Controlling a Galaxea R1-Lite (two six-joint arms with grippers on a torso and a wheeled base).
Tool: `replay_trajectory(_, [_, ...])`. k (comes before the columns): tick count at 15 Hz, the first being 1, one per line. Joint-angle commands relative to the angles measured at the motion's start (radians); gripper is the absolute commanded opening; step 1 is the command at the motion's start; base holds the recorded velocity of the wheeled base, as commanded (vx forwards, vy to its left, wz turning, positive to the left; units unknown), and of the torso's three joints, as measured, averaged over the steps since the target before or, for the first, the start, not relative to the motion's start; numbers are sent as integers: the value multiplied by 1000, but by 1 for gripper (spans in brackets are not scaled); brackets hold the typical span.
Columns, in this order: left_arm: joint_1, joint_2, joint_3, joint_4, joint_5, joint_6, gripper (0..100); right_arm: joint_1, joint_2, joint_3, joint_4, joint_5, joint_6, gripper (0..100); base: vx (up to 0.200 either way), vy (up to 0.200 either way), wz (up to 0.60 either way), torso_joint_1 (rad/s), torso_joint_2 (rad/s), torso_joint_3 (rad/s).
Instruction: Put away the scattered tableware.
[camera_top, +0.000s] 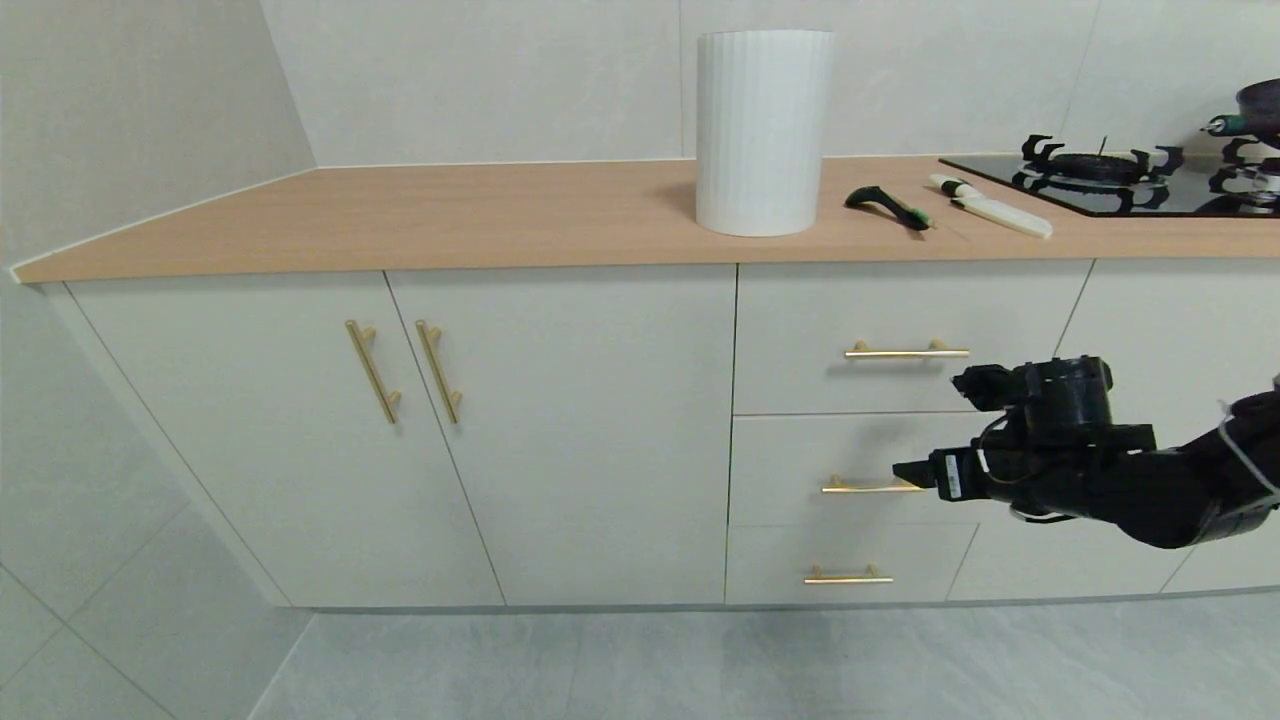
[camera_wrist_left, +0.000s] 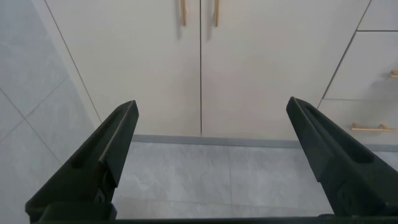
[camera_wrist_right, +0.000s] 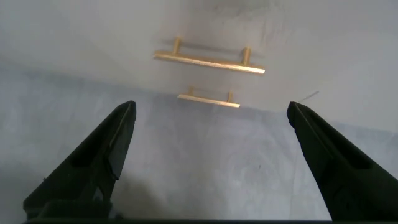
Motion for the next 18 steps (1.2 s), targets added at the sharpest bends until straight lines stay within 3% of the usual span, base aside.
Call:
replay_trajectory(1, [1,1,0,0,1,0,100,1,164,-2,-111,-46,2,100,0,0,0,0,0,0])
replay_trajectory(7, [1,1,0,0,1,0,100,-1,363,-54,-381,-116,43,100,0,0,0,0,0,0])
replay_trajectory(12, [1,1,1,0,1,0,100,-4,434,-149,-388,-193,55,100,0,0,0,0,0,0])
replay_trajectory(18, [1,1,1,0,1,0,100,-4,475,-203,-390,-215,79,100,0,0,0,0,0,0])
